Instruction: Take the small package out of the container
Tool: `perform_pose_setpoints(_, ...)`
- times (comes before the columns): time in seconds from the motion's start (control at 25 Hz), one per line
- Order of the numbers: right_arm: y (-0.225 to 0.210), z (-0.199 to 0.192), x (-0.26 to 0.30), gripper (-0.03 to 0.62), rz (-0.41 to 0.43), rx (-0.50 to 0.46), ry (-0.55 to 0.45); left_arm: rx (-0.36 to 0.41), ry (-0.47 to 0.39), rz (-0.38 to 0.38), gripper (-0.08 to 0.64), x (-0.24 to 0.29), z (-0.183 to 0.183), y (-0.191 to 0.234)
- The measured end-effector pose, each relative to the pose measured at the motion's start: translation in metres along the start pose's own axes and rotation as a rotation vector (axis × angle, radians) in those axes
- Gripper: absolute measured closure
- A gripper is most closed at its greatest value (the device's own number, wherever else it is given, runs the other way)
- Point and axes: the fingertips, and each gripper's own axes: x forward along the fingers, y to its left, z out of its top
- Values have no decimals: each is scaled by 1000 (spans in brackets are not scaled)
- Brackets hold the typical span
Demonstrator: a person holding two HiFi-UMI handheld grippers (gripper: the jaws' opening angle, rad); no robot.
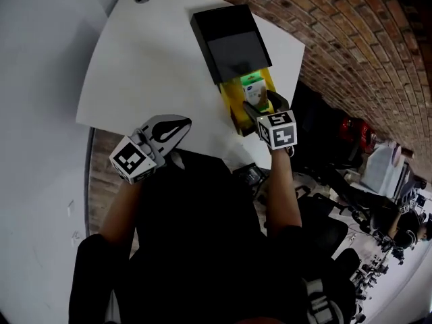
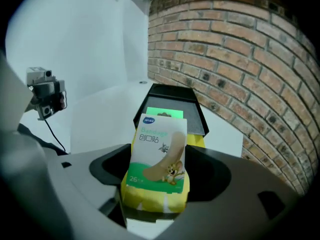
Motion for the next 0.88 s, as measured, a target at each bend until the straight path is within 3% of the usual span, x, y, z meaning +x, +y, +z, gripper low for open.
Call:
perform_pose_setpoints(0.16,15,43,-41,252,-27,67,-151,52,4,-56,545,-14,21,2)
perform_pose_setpoints(0.28,24,80,-76,252,-21,139,-330,67,14,-95,545,-19,42,3)
perform_pose_setpoints(0.48,51,134,-140,252,3,147,-633,115,19,-173,545,-32,68,-1)
perform_pose_setpoints(0.88,108,165,-256,252,24,125,-981,248,8,-336,545,-34,97,-27)
